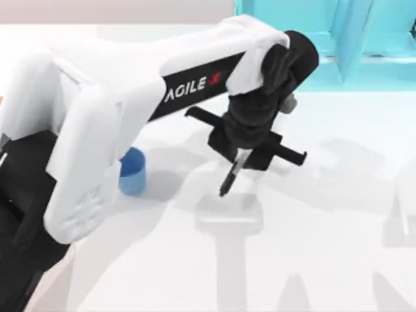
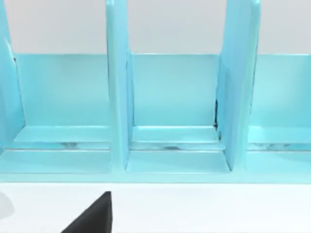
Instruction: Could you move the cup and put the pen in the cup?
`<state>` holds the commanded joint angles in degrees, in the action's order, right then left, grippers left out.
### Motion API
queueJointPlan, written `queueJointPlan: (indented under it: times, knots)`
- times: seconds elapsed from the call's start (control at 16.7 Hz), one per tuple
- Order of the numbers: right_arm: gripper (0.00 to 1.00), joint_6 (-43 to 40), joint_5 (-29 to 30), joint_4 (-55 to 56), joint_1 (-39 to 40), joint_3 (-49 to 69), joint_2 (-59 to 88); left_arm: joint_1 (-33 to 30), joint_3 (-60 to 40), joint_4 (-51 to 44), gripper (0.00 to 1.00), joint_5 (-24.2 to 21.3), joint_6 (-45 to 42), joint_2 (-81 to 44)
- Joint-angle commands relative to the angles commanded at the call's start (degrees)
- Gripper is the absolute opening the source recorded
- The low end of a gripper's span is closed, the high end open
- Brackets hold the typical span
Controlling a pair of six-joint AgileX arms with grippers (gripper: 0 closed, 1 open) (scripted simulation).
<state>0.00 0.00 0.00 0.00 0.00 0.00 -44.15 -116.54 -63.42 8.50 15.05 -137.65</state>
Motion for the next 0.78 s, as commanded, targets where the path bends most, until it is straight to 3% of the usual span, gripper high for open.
queueJointPlan:
  times: [0.36,0.78]
  knots:
    - [1.0,0.0,0.0,0.0,0.0,0.0,0.0,-5.1,9.5,-5.6,0.0,0.5,5.9,14.0]
    - [1.0,0.0,0.0,0.0,0.0,0.0,0.0,-5.6,10.5,-6.2,0.0,0.6,6.7,15.5]
